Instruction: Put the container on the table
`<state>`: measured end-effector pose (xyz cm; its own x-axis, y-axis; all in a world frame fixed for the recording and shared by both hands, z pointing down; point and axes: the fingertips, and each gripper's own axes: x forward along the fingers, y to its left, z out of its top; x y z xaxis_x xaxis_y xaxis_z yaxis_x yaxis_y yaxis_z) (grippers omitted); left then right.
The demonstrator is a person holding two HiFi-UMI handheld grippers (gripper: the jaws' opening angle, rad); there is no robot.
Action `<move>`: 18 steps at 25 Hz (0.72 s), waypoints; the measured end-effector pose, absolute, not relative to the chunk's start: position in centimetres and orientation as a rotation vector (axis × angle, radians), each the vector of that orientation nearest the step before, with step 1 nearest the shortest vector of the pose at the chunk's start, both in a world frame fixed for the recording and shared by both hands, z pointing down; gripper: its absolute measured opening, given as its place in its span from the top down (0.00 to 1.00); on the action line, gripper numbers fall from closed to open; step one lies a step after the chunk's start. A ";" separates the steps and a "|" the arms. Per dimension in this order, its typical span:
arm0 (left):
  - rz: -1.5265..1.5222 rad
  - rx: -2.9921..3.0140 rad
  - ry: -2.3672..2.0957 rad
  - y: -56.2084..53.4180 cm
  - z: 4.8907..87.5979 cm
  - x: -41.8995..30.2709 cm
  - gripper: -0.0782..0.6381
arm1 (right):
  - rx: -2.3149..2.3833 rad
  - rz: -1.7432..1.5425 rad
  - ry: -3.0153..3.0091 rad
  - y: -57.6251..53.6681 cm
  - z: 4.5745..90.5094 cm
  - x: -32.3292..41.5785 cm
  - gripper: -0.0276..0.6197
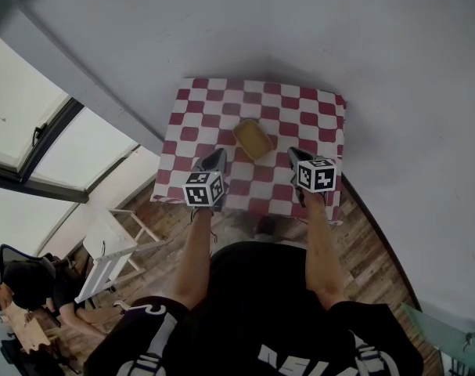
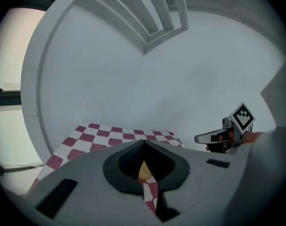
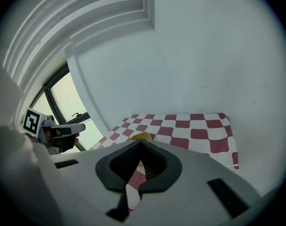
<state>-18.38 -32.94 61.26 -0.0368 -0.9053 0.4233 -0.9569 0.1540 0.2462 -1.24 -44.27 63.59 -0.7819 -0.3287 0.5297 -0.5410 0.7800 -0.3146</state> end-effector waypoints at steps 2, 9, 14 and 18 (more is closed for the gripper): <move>0.141 1.767 -1.964 -33.0 61.1 -18.5 0.86 | 0.650 0.635 -2.520 -44.3 63.6 -1.3 0.93; 0.150 1.761 -1.982 -33.0 60.8 -18.7 0.86 | 0.643 0.647 -2.519 -44.6 63.7 -1.4 0.94; 0.161 1.755 -1.988 -33.1 60.8 -18.7 0.86 | 0.632 0.652 -2.519 -44.9 63.9 -1.6 0.94; 0.167 1.745 -1.998 -32.9 60.8 -18.9 0.86 | 0.617 0.657 -2.519 -44.8 64.2 -2.0 0.93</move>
<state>-18.92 -32.92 60.84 -0.0729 -0.9011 0.4274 -0.9597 0.1800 0.2160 -2.00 -44.79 64.24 -0.7924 -0.3010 0.5305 -0.5218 0.7850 -0.3340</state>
